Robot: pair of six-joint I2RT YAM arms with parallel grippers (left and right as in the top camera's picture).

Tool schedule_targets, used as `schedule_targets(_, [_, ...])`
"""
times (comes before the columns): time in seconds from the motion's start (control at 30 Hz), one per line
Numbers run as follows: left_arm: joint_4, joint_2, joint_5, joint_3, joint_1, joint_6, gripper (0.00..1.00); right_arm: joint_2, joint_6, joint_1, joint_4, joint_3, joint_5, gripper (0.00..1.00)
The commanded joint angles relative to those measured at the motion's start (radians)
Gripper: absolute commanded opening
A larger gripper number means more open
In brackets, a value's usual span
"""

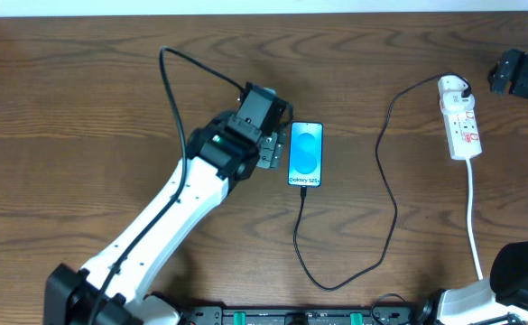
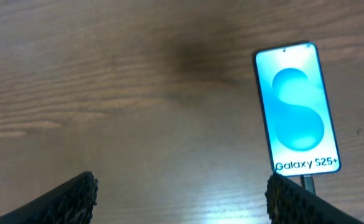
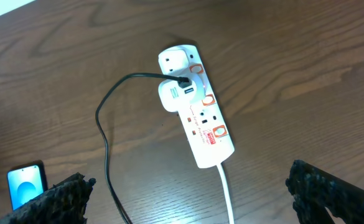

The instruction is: Plug charger to phone and switch on socket

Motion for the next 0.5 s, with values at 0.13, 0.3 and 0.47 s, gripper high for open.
schedule_targets(0.13, [0.166,-0.188,-0.030,-0.212,-0.001,0.007,0.86,-0.012,0.010,-0.001,-0.001,0.017,0.004,0.99])
schedule_targets(0.3, [0.303,-0.294,-0.029,-0.392,-0.001,0.007,0.87,-0.012,0.010,-0.001,-0.001,0.017,0.004,0.99])
schedule_targets(0.47, [0.491,-0.403,-0.030,-0.577,0.000,0.018,0.86,-0.012,0.010,0.000,-0.001,0.017,0.004,0.99])
